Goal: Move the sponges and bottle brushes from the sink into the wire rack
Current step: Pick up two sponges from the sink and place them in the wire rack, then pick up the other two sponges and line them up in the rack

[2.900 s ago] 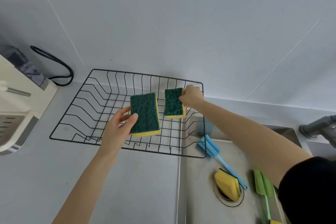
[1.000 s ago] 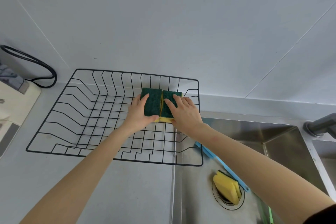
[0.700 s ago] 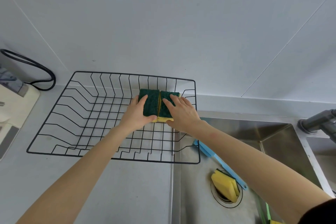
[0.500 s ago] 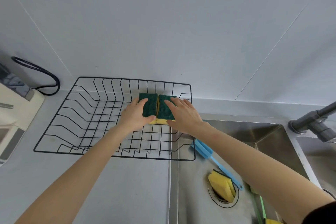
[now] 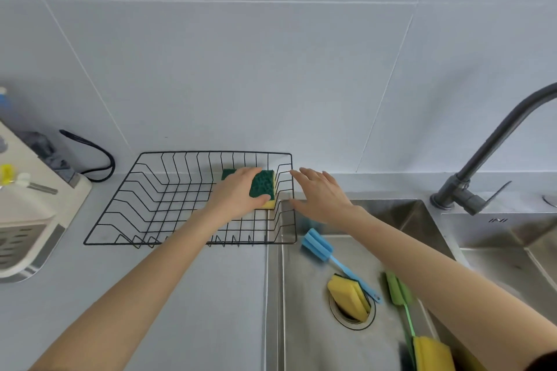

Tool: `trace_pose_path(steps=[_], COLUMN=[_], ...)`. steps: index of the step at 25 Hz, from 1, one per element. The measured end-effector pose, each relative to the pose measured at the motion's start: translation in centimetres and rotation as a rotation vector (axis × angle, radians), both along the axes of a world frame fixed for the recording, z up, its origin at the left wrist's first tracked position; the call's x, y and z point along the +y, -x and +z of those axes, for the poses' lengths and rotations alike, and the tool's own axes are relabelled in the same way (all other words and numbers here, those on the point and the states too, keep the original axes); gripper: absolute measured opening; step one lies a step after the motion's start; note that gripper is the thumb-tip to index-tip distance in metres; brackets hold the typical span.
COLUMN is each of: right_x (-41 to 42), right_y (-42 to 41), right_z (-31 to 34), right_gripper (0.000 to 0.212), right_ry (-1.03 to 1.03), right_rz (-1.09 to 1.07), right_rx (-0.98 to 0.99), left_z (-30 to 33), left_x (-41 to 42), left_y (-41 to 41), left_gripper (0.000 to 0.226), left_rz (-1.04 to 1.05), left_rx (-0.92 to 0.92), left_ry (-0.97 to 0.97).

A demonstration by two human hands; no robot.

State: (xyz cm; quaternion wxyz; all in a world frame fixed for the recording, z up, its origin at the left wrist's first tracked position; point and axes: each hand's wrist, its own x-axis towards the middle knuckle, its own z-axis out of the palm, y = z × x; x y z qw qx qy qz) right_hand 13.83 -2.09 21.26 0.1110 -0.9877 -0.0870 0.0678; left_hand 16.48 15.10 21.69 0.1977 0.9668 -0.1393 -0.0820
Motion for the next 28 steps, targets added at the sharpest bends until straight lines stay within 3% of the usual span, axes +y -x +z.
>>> trace_pose_path(steps=[5,13,28], right_x=[-3.0,-9.2,-19.6], right_y=[4.5,9.9,15.2], right_z=[0.4,-2.1,-13.3], right_gripper=[0.063,0.063,0.057], right_ry=[-0.003,-0.003,0.018], right_rz=[-0.032,-0.103,-0.192], right_rx=[0.017,0.133,0.512], left_z=[1.2,-1.9,-11.5], left_x=[-3.5,-9.8,-19.3], left_y=[4.0,8.5,11.3], left_gripper=[0.067,0.068,0.067], left_rz=[-0.075,-0.219,-0.212], left_rx=[-0.021,0.144,0.387], left_ry=[-0.035,-0.041,-0.092])
